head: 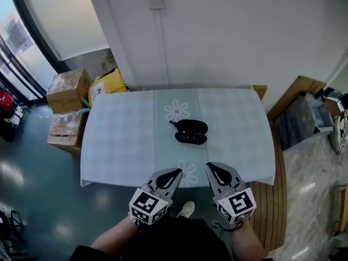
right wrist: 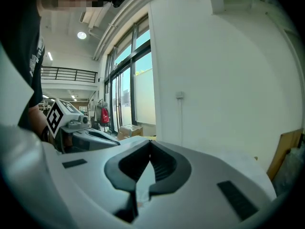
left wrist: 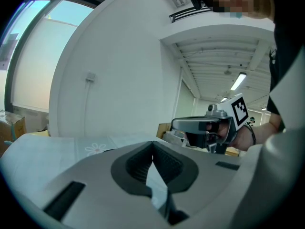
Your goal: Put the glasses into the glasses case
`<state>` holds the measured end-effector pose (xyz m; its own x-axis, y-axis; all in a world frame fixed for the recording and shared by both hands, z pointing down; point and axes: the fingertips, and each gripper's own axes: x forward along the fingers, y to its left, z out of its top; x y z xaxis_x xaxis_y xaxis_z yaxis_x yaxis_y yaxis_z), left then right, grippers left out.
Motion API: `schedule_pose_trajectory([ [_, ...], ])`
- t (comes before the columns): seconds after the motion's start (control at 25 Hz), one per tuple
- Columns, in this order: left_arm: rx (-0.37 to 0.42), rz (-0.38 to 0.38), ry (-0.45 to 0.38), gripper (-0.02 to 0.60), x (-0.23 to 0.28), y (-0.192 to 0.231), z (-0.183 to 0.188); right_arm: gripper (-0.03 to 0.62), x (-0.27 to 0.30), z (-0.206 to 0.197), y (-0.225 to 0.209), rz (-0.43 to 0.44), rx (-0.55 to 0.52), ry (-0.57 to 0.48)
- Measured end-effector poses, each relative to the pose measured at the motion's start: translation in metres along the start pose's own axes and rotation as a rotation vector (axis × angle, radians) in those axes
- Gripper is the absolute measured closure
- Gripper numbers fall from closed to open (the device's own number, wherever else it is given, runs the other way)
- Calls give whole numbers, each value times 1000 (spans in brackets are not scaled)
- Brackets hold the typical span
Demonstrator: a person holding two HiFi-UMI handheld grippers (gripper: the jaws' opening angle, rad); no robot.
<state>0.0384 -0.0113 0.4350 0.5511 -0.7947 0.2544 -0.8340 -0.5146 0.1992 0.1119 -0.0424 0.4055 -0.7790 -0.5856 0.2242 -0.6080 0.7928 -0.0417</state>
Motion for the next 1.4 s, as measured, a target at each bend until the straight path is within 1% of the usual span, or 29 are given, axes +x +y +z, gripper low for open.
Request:
schedule_pose_trajectory([
  [0.24, 19, -40, 1, 555, -13, 8, 6, 571, 4, -1, 24, -20, 56, -12],
  [0.56, 57, -138, 19, 555, -30, 28, 16, 571, 21, -2, 53, -102, 105, -11],
  [0.84, 56, -189, 27, 555, -46, 40, 11, 571, 26, -5, 74, -159, 114, 0],
  [1.12, 56, -224, 33, 555, -58, 36, 2, 571, 20, -11, 89, -193, 125, 7],
  [1.4, 69, -250, 44, 555, -65, 27, -7, 571, 14, -19, 98, -203, 141, 15],
])
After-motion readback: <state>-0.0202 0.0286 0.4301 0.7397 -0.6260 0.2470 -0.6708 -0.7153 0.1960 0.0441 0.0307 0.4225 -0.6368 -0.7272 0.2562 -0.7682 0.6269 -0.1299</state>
